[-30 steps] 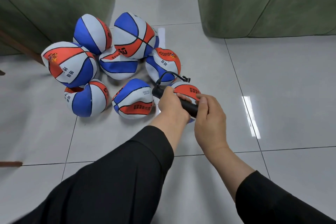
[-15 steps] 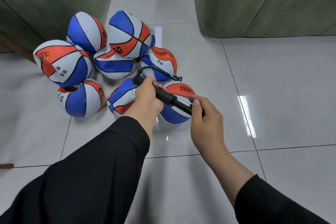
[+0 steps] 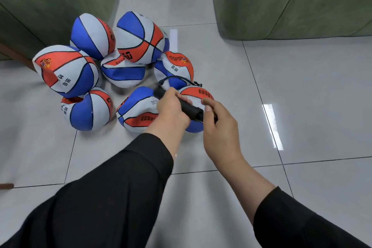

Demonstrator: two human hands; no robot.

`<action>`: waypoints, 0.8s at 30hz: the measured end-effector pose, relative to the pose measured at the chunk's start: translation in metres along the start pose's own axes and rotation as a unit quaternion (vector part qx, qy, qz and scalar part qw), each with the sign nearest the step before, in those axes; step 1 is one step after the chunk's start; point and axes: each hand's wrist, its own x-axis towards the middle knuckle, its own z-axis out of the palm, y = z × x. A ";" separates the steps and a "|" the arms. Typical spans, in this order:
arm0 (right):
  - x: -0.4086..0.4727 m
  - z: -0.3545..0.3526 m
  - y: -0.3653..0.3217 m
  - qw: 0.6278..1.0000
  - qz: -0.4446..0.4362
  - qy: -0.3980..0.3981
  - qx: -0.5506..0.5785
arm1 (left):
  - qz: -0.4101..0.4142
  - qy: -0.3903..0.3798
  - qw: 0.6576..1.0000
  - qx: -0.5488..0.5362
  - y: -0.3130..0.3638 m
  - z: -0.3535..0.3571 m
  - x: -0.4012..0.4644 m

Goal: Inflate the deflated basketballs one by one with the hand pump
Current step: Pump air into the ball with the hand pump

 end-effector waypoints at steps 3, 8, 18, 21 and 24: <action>-0.005 -0.010 0.002 1.000 -0.018 0.015 0.019 | 0.023 0.034 0.999 0.000 0.031 -0.010 0.019; -0.013 -0.015 0.009 0.999 -0.035 -0.004 0.016 | 0.048 0.054 0.997 0.010 0.050 -0.021 0.037; -0.003 -0.004 0.014 0.998 -0.032 0.049 0.009 | -0.007 0.008 1.000 -0.011 -0.023 0.006 -0.010; -0.002 -0.003 0.018 0.999 -0.017 0.047 0.006 | -0.012 0.019 1.000 -0.011 -0.036 0.008 -0.019; -0.005 0.002 0.018 1.000 -0.003 0.016 -0.015 | -0.020 0.030 0.999 -0.011 -0.034 -0.002 -0.012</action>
